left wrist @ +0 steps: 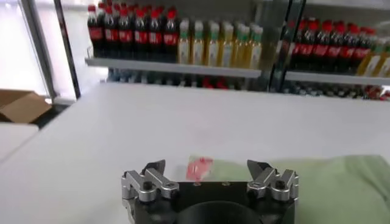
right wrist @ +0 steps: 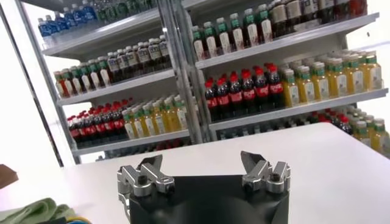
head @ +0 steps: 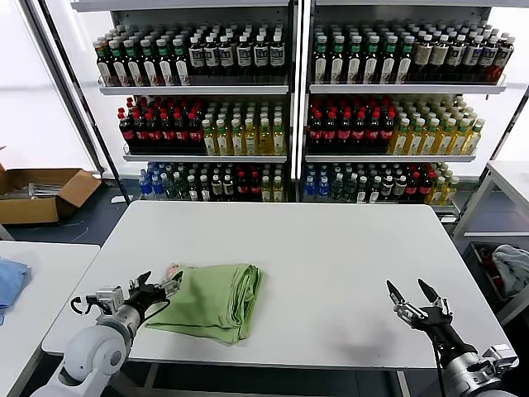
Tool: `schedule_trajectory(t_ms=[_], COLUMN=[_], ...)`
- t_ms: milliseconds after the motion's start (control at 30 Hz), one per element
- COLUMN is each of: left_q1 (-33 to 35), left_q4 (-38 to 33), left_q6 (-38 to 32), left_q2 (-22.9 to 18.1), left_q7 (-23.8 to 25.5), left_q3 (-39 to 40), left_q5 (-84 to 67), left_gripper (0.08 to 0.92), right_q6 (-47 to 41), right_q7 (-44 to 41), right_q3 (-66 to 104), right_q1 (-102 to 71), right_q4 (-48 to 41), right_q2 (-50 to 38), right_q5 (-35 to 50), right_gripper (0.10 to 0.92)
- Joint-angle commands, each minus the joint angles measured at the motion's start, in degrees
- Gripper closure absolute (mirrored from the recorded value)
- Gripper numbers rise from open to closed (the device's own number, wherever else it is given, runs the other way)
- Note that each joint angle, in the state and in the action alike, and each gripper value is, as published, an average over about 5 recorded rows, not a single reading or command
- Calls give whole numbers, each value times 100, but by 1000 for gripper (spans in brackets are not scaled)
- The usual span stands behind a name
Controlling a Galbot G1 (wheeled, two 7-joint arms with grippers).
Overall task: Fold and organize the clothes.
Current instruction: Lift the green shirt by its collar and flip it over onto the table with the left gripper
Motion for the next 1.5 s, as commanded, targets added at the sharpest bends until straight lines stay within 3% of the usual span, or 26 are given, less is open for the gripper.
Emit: schedule_trajectory(t_ms=[33,300,567,1000,1133,1267,1500], left_q1=[-39,10,15,323,476,631,664], left_q4=[588,419,419,-9,-255,-281,334], left_q6=[8,61,-154,-679,-692,-565,-317], left_q2=[-206,-402,-584,-969,-538,283,1767], left_q7=[52,22,-132,-1116,-1262,-1125,-857], left_q3=[204,230,213,-152,-792,-1780,-3098], left_q5=[104,-15,58,320,14,-437,-1083], left_gripper=[177,213,438,810,886,889,889], right_q6=[32,20,21,24,11,15,34], right_q7=[-12,-7,-7,-1,9,7,-5], right_q3=[249,203,198,38,25,0,-81], right_q1=[-146,-128,-126,-10,19,38,57], right_q4=[-2,62,118,118,158,163,188], right_q2=[-15,12,3,42,44,54,122], right_q5=[60,39,35,18,17,20,18], right_gripper=[203,203,203,203,203,203,203])
